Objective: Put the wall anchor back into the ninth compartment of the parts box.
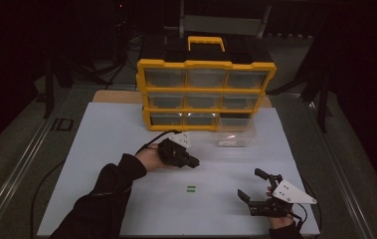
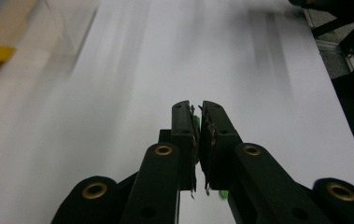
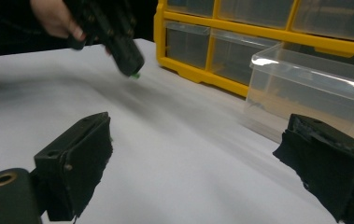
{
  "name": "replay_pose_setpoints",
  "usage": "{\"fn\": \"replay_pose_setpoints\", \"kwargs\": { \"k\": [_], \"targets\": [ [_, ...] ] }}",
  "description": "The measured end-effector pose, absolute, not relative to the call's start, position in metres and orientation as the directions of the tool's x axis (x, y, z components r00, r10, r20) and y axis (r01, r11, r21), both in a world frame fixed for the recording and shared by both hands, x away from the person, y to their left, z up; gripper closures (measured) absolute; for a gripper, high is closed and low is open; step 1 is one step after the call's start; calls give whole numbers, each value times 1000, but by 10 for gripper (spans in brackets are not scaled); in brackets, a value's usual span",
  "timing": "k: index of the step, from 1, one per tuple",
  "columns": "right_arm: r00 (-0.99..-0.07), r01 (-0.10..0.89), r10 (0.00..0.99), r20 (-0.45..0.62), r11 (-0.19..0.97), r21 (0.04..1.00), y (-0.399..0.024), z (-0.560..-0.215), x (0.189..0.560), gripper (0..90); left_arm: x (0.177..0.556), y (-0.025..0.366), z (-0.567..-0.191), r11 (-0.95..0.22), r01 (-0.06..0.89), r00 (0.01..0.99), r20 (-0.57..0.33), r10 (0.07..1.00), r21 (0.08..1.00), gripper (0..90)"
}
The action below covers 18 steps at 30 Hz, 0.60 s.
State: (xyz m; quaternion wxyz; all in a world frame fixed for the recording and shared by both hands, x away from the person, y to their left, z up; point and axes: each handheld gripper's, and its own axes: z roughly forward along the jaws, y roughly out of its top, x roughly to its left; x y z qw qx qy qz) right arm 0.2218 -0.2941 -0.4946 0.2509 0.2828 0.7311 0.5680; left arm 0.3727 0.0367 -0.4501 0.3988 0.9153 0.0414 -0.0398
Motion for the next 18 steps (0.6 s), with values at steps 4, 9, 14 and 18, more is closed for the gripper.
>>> {"fn": "replay_pose_setpoints", "kwargs": {
  "k": [4, 9, 14, 18],
  "targets": [
    [-720, 128, 693, -38, 186, 974, -294, -494, 221, 82, 376, 33, -436, -679, 78, 996, -88, 19, 730, 854],
    [-714, 129, 699, -35, 181, 975, -296, -494, 221, 82, 382, 29, -413, -668, 58, 998, -68, 11, 742, 854],
    [-712, 130, 701, -40, 187, 974, -296, -494, 221, 82, 389, 25, -397, -661, 46, 998, -56, 7, 749, 854],
    [-710, 129, 703, -38, 183, 975, -296, -493, 221, 82, 397, 20, -382, -647, 44, 999, -45, 14, 762, 854]
  ]
}}
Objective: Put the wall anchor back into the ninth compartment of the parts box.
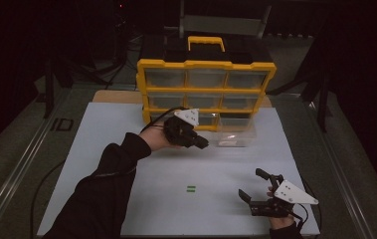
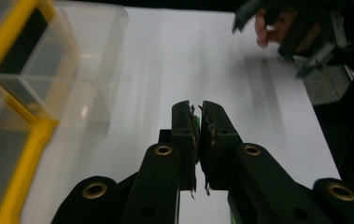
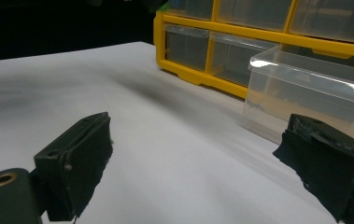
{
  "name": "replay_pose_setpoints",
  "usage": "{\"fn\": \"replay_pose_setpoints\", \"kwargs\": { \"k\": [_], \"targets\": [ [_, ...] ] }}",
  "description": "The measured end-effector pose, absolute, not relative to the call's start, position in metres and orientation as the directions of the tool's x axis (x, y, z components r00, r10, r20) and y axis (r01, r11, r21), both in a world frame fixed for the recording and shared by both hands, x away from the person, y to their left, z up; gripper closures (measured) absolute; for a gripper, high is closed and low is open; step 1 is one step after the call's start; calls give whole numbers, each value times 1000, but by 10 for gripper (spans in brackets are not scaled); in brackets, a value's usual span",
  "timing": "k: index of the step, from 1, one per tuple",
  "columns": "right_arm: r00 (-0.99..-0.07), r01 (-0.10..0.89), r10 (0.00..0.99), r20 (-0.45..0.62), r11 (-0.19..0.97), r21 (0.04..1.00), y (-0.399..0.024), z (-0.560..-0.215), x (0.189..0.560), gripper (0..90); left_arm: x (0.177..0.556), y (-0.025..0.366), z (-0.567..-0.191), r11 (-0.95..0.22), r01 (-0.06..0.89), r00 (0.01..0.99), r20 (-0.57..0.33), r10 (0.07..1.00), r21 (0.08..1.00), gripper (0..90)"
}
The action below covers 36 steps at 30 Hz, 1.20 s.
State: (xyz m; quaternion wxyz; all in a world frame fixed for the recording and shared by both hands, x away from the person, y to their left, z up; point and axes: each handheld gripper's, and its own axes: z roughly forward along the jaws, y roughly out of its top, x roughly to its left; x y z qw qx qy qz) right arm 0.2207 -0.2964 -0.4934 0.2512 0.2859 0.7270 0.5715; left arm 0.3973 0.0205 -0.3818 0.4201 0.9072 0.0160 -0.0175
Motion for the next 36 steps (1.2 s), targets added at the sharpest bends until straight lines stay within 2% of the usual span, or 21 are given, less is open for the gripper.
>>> {"fn": "replay_pose_setpoints", "kwargs": {
  "k": [9, 18, 26, 29, 36],
  "targets": [
    [-712, 128, 701, -35, 179, 975, -297, -494, 221, 82, 420, -1, -354, -593, 46, 999, -35, 30, 804, 854],
    [-712, 138, 702, -26, 176, 975, -297, -495, 221, 82, 435, -22, -345, -522, 72, 997, -46, 63, 850, 853],
    [-713, 139, 701, -20, 170, 976, -298, -495, 221, 82, 445, -45, -356, -525, 96, 993, -48, 104, 846, 853],
    [-715, 140, 699, -17, 168, 976, -298, -495, 221, 82, 449, -56, -365, -539, 155, 982, -68, 177, 828, 853],
    [-719, 142, 694, -16, 170, 975, -298, -495, 221, 82, 454, -70, -383, -595, 194, 974, -81, 211, 780, 852]
  ]
}}
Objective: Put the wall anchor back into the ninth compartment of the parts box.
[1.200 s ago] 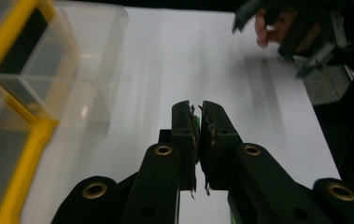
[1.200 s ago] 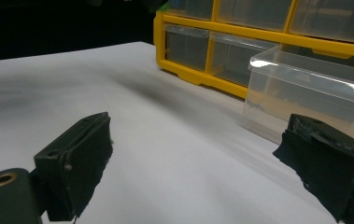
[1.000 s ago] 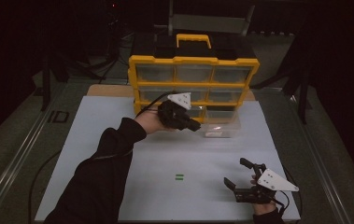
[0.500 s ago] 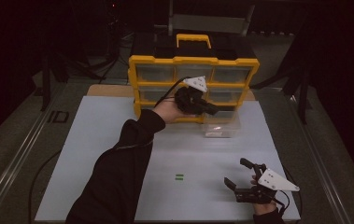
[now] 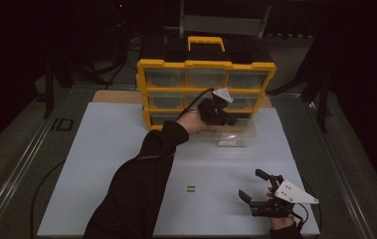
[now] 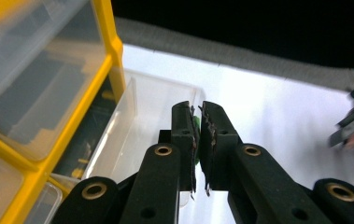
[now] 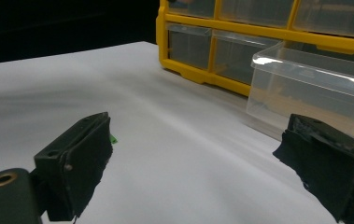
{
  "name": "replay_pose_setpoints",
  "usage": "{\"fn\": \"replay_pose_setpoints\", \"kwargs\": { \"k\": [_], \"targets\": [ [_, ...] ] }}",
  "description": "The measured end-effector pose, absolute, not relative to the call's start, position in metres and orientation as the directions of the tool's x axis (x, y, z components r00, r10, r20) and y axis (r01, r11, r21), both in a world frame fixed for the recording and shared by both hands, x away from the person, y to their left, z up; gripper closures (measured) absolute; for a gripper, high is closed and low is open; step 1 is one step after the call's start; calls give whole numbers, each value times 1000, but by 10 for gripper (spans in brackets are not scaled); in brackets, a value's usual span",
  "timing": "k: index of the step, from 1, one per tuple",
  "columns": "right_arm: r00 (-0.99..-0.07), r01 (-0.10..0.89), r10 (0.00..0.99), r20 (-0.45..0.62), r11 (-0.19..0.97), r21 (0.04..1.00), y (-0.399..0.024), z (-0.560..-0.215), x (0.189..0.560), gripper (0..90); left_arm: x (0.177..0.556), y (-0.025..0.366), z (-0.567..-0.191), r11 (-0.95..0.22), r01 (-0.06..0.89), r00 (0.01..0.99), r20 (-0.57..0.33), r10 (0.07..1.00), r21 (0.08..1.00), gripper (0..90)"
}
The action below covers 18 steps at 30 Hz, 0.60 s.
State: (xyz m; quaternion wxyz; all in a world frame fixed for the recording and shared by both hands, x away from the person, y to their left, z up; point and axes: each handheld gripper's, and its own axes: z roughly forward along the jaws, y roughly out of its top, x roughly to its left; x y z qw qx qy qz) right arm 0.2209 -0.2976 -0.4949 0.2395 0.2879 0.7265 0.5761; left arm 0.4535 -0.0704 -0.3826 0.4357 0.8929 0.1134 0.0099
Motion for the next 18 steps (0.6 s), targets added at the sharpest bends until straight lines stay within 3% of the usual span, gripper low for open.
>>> {"fn": "replay_pose_setpoints", "kwargs": {
  "k": [11, 13, 18],
  "targets": [
    [-723, 148, 691, -11, 170, 974, -298, -496, 221, 82, 464, -81, -407, -632, 245, 958, -85, 273, 735, 839],
    [-723, 147, 691, -11, 169, 975, -298, -496, 222, 82, 465, -80, -406, -633, 245, 958, -84, 274, 735, 744],
    [-722, 147, 692, -10, 167, 975, -298, -496, 221, 82, 465, -77, -402, -627, 252, 955, -85, 284, 737, 608]
  ]
}}
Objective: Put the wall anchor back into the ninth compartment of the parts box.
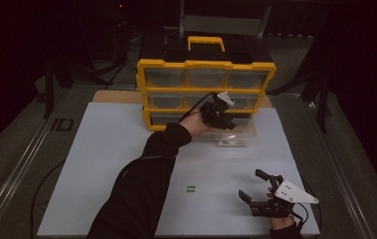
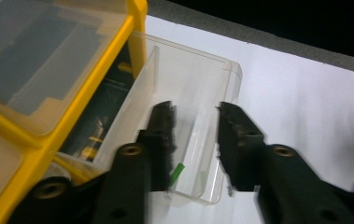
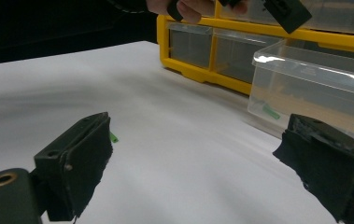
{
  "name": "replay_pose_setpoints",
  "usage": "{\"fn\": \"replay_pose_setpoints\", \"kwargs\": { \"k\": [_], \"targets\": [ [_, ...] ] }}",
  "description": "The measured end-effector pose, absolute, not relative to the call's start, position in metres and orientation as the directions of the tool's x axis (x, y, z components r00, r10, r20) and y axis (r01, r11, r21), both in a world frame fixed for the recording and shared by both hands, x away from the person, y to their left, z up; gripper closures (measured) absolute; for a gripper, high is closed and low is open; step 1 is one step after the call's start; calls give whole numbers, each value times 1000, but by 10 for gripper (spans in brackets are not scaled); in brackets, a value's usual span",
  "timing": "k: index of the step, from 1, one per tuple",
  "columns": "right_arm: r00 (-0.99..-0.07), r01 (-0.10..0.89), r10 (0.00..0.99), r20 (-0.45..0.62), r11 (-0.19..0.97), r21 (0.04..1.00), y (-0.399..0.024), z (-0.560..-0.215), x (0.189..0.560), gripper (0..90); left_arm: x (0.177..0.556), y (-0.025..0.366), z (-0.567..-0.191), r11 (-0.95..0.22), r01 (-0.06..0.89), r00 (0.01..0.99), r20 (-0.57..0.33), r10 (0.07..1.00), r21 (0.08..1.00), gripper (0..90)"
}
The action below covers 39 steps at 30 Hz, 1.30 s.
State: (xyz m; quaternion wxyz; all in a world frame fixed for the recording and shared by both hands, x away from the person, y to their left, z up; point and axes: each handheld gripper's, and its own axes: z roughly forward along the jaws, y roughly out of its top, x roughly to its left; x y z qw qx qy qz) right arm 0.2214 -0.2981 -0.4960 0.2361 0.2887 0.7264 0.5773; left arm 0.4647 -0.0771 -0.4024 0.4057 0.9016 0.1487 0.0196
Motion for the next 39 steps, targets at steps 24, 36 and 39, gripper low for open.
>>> {"fn": "replay_pose_setpoints", "kwargs": {
  "k": [24, 36, 39],
  "targets": [
    [-693, 151, 720, -25, 179, 972, -299, -497, 223, 82, 422, -24, -385, -618, 213, 975, -122, 186, 757, 25],
    [-700, 152, 714, -22, 179, 972, -297, -497, 223, 82, 397, 7, -387, -629, 212, 976, -125, 180, 748, 26],
    [-702, 153, 712, -22, 181, 971, -297, -497, 223, 82, 391, 13, -389, -629, 214, 976, -132, 175, 747, 26]
  ]
}}
